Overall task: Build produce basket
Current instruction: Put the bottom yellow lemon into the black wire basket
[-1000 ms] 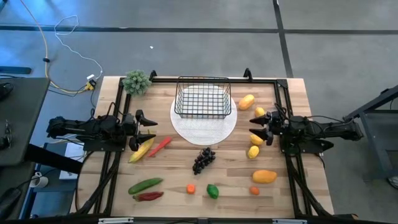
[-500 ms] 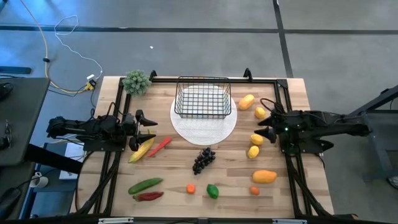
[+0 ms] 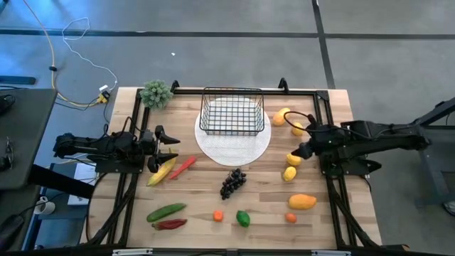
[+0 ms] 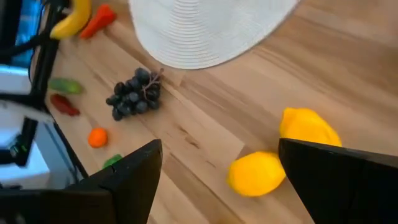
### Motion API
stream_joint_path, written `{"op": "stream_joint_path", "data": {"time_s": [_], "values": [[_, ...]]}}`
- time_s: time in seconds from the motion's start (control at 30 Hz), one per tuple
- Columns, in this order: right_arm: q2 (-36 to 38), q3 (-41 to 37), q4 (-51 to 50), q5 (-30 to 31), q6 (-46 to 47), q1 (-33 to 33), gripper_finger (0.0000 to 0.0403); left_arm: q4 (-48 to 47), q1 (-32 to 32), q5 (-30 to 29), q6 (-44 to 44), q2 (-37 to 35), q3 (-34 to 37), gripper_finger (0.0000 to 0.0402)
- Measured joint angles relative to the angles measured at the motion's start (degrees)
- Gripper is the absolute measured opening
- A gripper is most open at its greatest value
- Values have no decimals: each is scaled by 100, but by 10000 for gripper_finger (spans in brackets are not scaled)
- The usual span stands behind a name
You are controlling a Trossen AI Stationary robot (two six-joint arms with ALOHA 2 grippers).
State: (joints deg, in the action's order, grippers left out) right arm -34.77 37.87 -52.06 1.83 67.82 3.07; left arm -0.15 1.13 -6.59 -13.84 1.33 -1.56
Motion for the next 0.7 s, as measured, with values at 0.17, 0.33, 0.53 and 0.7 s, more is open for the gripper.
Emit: {"op": "stream_joint_path", "data": {"time_s": [0.17, 0.33, 0.53, 0.7], "values": [[-169, -1, -149, 5, 1077, 92, 303, 1, 0, 0, -1, 2, 0, 280], [-484, -2, -173, -73, 2257, 448, 303, 1, 0, 0, 2, 2, 0, 280], [-1009, -4, -93, -209, 3731, 1012, 303, 1, 0, 0, 1, 1, 0, 280], [-1551, -4, 39, -209, 4591, 1365, 303, 1, 0, 0, -1, 2, 0, 280]]}}
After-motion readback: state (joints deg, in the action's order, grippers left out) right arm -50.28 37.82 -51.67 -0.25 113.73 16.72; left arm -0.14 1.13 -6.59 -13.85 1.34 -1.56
